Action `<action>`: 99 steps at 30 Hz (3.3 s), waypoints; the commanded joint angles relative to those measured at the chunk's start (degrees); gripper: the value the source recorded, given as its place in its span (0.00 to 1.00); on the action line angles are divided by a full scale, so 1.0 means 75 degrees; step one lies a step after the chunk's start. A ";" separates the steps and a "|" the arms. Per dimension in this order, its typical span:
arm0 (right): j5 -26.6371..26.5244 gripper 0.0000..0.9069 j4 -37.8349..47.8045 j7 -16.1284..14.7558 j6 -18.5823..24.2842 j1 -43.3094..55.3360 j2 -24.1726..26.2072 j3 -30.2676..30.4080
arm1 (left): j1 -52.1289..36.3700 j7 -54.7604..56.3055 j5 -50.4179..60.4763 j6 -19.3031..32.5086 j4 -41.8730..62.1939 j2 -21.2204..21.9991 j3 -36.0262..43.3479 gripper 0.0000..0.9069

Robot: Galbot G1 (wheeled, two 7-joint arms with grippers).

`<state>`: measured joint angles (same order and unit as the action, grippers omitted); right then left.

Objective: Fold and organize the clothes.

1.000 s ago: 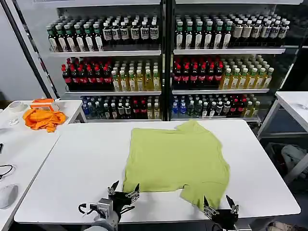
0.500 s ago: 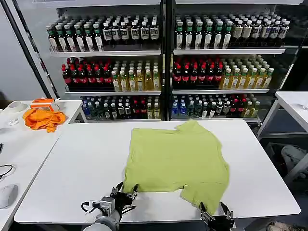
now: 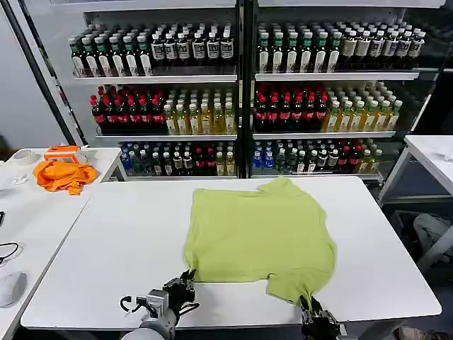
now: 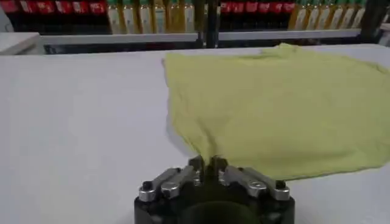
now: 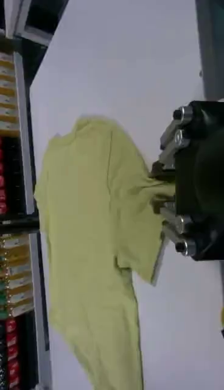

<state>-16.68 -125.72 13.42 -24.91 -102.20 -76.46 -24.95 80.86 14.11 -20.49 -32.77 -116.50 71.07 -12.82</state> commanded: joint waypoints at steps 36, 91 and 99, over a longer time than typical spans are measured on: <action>-0.1037 0.00 0.0183 -0.0014 -0.0018 0.2318 0.1658 -0.0820 | -0.1521 -0.0213 -0.0942 0.0529 0.0366 -0.0760 0.0093 0.02; -0.1146 1.00 0.1617 -0.0162 -0.0453 0.2802 0.1457 -0.0815 | -0.2003 -0.0286 0.0001 0.0820 0.1469 -0.0404 0.0538 0.52; -0.1454 0.00 0.2052 -0.0127 -0.0578 0.3089 0.1415 -0.0671 | -0.2202 -0.0366 -0.0074 0.0838 0.1761 -0.0365 0.0689 0.02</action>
<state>-24.31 -111.99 12.29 -27.91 -79.33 -65.99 -29.39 65.19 12.02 -20.70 -26.41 -105.18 68.41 -8.24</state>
